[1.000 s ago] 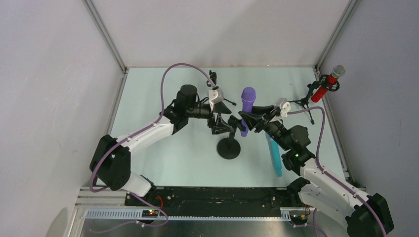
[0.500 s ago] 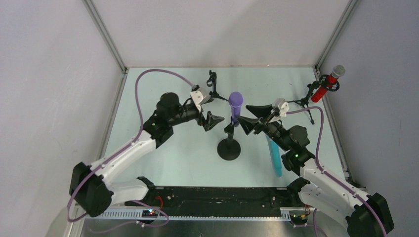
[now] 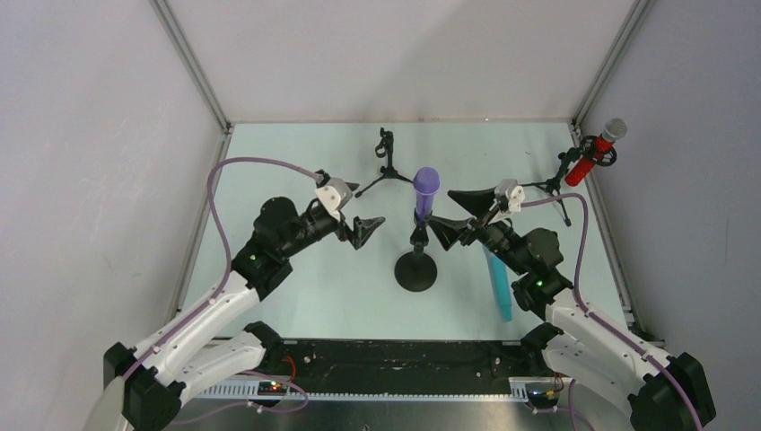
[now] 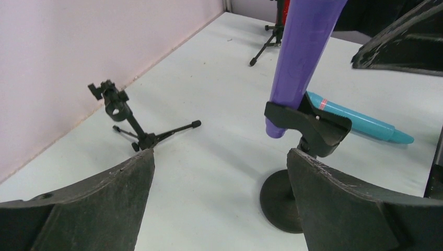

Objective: Attach the microphones to the stand

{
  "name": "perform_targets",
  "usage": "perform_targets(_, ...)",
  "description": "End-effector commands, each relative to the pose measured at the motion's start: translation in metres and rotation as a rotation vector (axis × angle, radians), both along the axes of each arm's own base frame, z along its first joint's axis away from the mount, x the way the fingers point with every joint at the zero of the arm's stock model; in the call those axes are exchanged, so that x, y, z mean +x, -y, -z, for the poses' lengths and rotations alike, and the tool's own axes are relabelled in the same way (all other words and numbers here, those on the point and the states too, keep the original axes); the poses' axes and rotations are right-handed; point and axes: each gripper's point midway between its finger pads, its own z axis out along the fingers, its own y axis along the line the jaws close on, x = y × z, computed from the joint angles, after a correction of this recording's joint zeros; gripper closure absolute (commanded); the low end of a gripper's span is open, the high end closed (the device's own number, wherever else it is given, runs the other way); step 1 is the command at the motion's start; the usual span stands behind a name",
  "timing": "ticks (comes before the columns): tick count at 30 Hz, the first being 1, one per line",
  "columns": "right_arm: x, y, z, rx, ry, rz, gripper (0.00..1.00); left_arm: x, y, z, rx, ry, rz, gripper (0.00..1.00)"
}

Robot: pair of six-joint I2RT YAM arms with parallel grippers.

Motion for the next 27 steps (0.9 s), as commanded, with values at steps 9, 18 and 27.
perform_targets(9,-0.013,0.012,-0.004,-0.003,-0.016,0.02,0.03,-0.002,-0.025,0.06,-0.121,-0.237,-0.188,0.0)
perform_targets(18,-0.013,0.017,0.017,-0.047,-0.096,0.044,0.03,-0.004,-0.028,0.1,-0.272,-0.388,-0.275,0.0)
perform_targets(27,-0.016,0.028,0.03,-0.048,-0.122,0.085,0.02,-0.016,0.003,0.108,-0.292,-0.386,-0.204,0.0)
